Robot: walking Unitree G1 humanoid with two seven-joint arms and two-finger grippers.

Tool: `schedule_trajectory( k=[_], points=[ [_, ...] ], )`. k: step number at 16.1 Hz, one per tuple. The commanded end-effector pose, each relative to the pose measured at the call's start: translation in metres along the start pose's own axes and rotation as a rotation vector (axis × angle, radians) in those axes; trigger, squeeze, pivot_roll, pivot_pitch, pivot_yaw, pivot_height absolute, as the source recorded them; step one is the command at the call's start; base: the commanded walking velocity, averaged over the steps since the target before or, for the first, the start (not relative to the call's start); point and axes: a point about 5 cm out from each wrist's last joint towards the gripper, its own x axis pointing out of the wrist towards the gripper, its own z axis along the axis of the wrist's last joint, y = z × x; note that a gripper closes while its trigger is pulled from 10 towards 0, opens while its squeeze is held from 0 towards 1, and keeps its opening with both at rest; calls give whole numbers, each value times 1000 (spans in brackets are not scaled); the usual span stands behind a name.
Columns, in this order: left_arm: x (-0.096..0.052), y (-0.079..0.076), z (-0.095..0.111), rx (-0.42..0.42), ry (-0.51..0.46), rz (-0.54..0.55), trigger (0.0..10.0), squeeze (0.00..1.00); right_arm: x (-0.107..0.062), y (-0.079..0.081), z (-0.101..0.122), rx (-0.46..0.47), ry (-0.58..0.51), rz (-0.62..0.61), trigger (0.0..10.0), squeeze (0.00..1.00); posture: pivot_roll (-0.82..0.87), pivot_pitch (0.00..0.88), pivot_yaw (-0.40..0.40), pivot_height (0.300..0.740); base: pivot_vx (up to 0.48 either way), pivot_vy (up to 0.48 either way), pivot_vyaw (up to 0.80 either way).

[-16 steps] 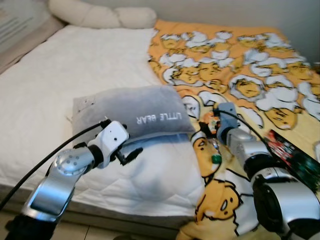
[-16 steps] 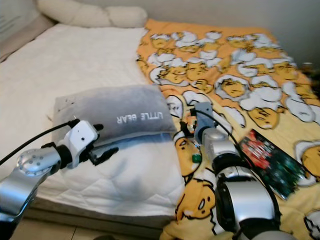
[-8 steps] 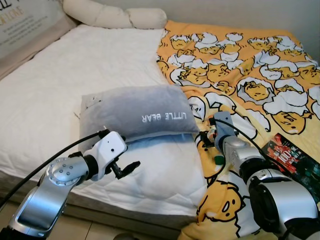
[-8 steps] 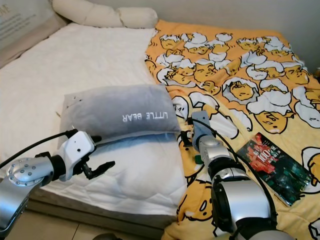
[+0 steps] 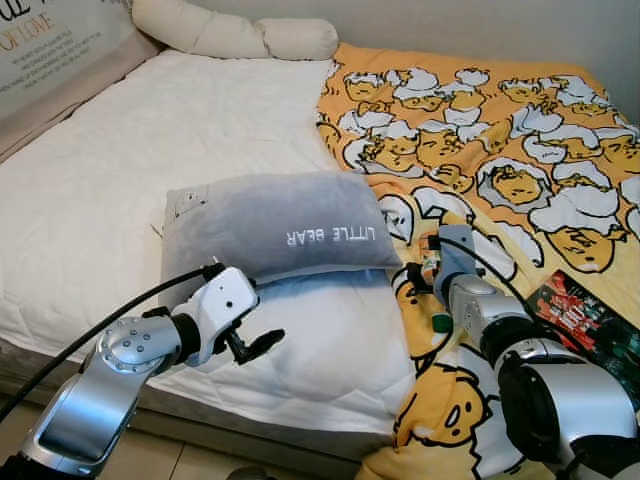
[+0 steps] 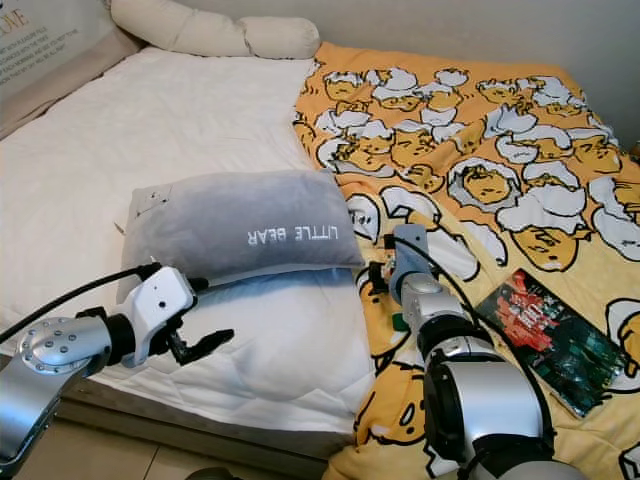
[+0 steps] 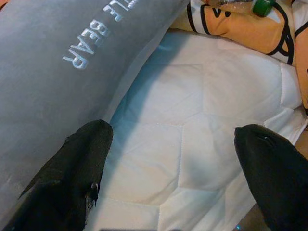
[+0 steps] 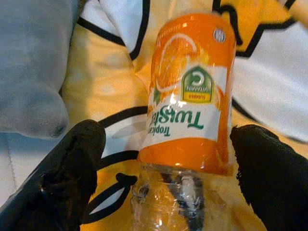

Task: Clean up the room

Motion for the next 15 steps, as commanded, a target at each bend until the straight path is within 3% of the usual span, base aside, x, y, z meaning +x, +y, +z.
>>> schedule_trajectory(
  k=[1, 4, 5, 6, 7, 8, 15],
  points=[
    [-2, 2, 5, 20, -3, -5, 10000, 0, 0, -3, -9, 42, 40, -10, 10000, 0, 217, 0, 1, 740, 0, 0, 0],
    [-2, 1, 5, 21, 2, -13, 10000, 0, -1, -7, -21, 122, 90, -12, 10000, 0, 218, 0, 4, 740, 0, 0, 0],
    [-2, 0, 5, 22, 4, -17, 10000, 0, -1, -9, -28, 139, 114, -9, 7569, 0, 219, 0, 5, 740, 0, 0, 0],
    [-2, 0, 5, 22, 4, -18, 10000, 0, -1, -9, -30, 142, 121, -9, 7569, 0, 222, 0, 5, 740, 0, 0, 0],
    [-2, 1, 5, 24, 6, -20, 10000, 0, -2, -14, -35, 128, 134, -25, 1255, 0, 227, 0, 6, 740, 0, 0, 0],
    [-3, 1, 5, 26, 9, -22, 10000, 0, -2, -16, -37, 123, 141, -33, 0, 0, 230, 0, 7, 740, 0, 0, 0],
    [-3, 3, 4, 32, 15, -13, 10000, 0, -2, -19, -29, 134, 100, -34, 0, 0, 224, 0, 2, 740, 0, 0, 0]
  ],
)
